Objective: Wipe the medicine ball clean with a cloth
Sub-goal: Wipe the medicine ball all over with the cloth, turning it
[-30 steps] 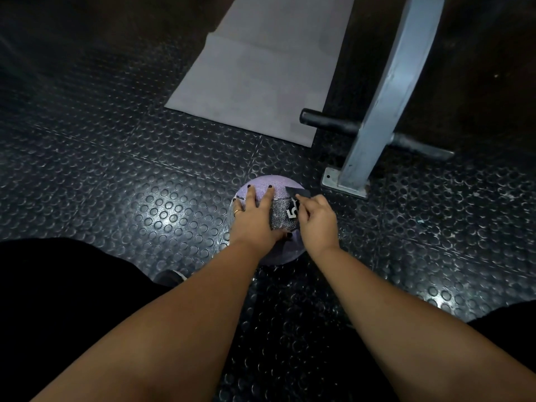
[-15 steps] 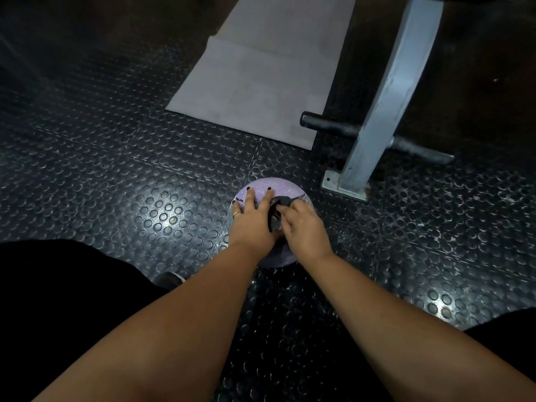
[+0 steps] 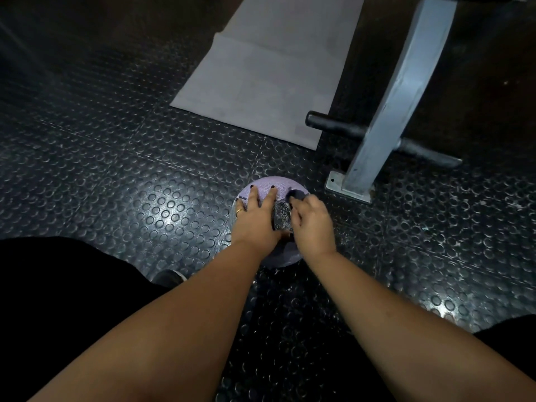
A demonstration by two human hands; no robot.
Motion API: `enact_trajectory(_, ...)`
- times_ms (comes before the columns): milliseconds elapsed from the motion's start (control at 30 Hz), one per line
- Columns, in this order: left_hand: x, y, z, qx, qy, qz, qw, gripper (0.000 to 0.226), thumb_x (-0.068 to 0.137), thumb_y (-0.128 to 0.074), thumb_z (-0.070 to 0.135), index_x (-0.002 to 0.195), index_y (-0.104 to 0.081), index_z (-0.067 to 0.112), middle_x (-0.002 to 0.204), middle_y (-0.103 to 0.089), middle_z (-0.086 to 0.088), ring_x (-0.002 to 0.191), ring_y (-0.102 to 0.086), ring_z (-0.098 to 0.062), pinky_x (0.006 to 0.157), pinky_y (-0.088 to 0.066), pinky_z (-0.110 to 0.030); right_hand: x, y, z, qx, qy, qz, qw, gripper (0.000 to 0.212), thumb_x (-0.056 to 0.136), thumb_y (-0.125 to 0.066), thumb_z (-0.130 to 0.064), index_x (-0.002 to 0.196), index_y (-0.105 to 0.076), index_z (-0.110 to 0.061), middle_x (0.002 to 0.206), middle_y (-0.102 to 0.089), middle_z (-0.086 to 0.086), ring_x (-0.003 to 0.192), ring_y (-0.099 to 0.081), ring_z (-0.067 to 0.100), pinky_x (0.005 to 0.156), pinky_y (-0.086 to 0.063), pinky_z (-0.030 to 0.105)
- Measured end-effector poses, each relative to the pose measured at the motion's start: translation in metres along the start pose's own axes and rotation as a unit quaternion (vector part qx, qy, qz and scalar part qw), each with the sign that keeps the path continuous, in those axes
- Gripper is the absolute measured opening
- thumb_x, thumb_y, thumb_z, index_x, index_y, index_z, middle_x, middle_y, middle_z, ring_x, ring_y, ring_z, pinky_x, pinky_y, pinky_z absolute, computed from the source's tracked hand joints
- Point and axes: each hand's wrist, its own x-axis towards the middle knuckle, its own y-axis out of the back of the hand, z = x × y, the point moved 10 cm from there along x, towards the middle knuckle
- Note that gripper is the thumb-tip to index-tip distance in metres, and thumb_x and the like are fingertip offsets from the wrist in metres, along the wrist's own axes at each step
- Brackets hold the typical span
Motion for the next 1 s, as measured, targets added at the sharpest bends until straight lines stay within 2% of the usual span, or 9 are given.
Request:
enact_trajectory(100,0.000,0.002,-0.001,-0.002,0.000,-0.001,1.000,0.093,0.093,-0.068,0.032,0.158,-0.002,0.043,0.168,0.009,-0.001,0.151,0.002,-0.044,0.115,-0.031,-0.051,-0.009,-0.008,-0.027,-0.027,0.086,-0.025,0.996,0.026,0.088,-0.060,-0.007,0.113,-0.067,-0.003,0.094,-0.059,0.011,0.088,-0.055,0.029,0.078,-0.050,0.036)
enact_trajectory(167,-0.001,0.002,-0.001,-0.005,-0.001,-0.002,1.000,0.094,0.091,-0.069,0.034,0.158,-0.003,0.043,0.168,0.009,-0.001,0.152,0.002,-0.043,0.115,-0.031,-0.051,-0.009,-0.005,-0.024,-0.022,0.102,-0.019,0.994,0.027,0.087,-0.062,-0.008,0.114,-0.067,-0.004,0.091,-0.058,0.009,0.086,-0.056,0.028,0.074,-0.051,0.034)
enact_trajectory(300,-0.002,0.001,0.000,0.009,-0.007,0.000,1.000,0.102,0.084,-0.076,0.046,0.158,-0.004,0.042,0.168,0.008,0.000,0.152,0.001,-0.042,0.115,-0.030,-0.056,0.000,0.005,0.008,0.012,0.015,0.009,1.000,0.029,0.093,-0.055,-0.011,0.119,-0.066,-0.007,0.095,-0.058,0.006,0.094,-0.053,0.024,0.082,-0.048,0.031)
enact_trajectory(500,-0.002,0.002,0.001,0.008,-0.007,0.005,1.000,0.103,0.083,-0.076,0.049,0.158,-0.005,0.042,0.168,0.007,0.001,0.152,0.000,-0.042,0.114,-0.031,-0.057,0.006,0.007,0.034,0.022,-0.089,0.029,0.995,0.027,0.094,-0.051,-0.011,0.115,-0.067,-0.005,0.096,-0.057,0.010,0.086,-0.058,0.026,0.079,-0.049,0.030)
enact_trajectory(567,-0.002,0.001,0.001,0.012,-0.003,0.000,1.000,0.102,0.084,-0.075,0.047,0.158,-0.005,0.041,0.168,0.008,0.000,0.152,0.001,-0.042,0.114,-0.032,-0.057,0.005,0.005,0.028,0.011,-0.070,0.023,0.997,0.028,0.093,-0.052,-0.011,0.116,-0.066,-0.004,0.098,-0.057,0.010,0.090,-0.058,0.027,0.080,-0.050,0.033)
enact_trajectory(667,0.000,0.002,0.000,0.007,0.004,-0.004,1.000,0.095,0.090,-0.070,0.037,0.158,-0.004,0.042,0.168,0.009,0.000,0.152,0.001,-0.043,0.114,-0.033,-0.055,-0.007,-0.002,-0.008,0.004,0.031,-0.004,1.000,0.029,0.091,-0.054,-0.010,0.116,-0.065,-0.003,0.096,-0.059,0.011,0.091,-0.055,0.028,0.079,-0.051,0.039)
enact_trajectory(767,0.001,0.004,0.001,0.001,0.000,0.001,1.000,0.085,0.095,-0.060,0.022,0.158,-0.007,0.043,0.168,0.008,-0.001,0.152,-0.001,-0.043,0.112,-0.035,-0.053,-0.019,-0.009,-0.031,-0.012,0.108,-0.045,0.993,0.034,0.091,-0.046,-0.018,0.115,-0.066,-0.006,0.091,-0.057,0.007,0.084,-0.054,0.026,0.071,-0.052,0.040)
enact_trajectory(833,-0.001,0.003,0.001,0.003,-0.001,0.000,1.000,0.087,0.094,-0.064,0.027,0.157,-0.007,0.043,0.168,0.007,0.000,0.152,0.000,-0.042,0.113,-0.035,-0.052,-0.016,-0.005,-0.025,-0.001,0.109,-0.037,0.993,0.036,0.091,-0.044,-0.022,0.115,-0.067,-0.007,0.091,-0.057,0.006,0.084,-0.055,0.026,0.071,-0.053,0.040)
enact_trajectory(1000,0.000,0.003,0.003,0.003,-0.002,0.003,1.000,0.097,0.088,-0.074,0.037,0.157,-0.006,0.043,0.168,0.006,0.000,0.152,-0.002,-0.042,0.115,-0.031,-0.053,-0.006,0.002,-0.004,0.031,0.048,-0.006,0.998,0.028,0.091,-0.056,-0.010,0.117,-0.068,-0.010,0.093,-0.057,0.005,0.092,-0.054,0.024,0.079,-0.050,0.034)
